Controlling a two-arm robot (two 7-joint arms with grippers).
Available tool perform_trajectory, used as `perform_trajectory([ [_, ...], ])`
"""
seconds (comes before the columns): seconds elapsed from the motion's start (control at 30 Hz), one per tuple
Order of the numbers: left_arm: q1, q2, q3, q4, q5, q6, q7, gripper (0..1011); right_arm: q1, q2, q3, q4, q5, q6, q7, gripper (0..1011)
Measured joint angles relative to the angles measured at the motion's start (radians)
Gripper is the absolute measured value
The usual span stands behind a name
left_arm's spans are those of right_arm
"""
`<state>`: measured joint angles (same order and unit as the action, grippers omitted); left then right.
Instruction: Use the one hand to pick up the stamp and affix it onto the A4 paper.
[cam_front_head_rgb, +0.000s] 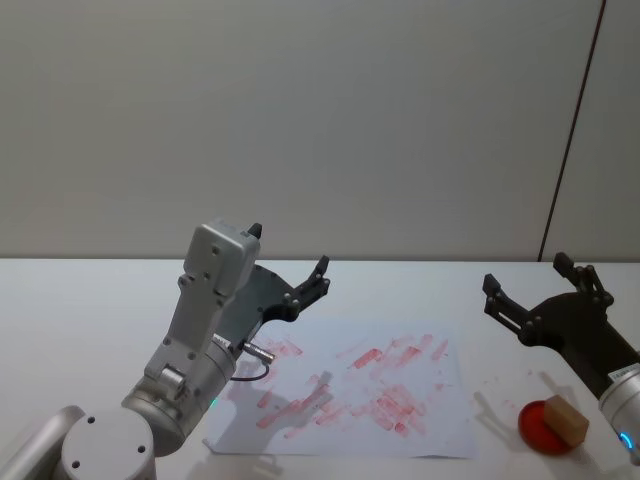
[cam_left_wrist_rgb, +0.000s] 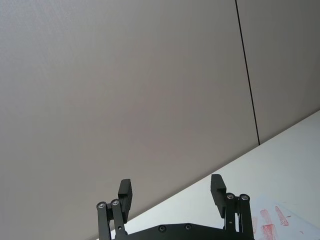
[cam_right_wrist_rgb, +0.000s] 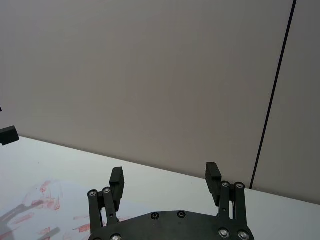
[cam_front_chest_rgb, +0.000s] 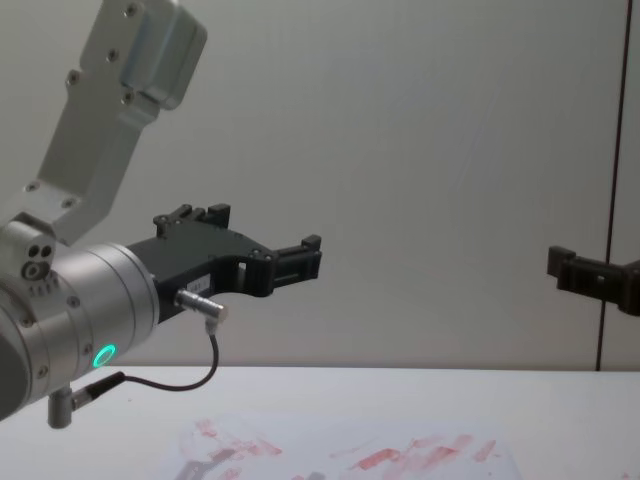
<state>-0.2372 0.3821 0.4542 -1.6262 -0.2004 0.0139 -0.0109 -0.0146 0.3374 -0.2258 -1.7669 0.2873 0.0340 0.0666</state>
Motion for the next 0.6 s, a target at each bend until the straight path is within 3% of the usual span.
perform_trajectory([
  [0.6, 0.0, 0.0, 0.0, 0.0, 0.0, 0.0, 0.0, 1002, 0.0, 0.0, 0.0, 0.0, 0.0, 0.0, 0.0, 1001],
])
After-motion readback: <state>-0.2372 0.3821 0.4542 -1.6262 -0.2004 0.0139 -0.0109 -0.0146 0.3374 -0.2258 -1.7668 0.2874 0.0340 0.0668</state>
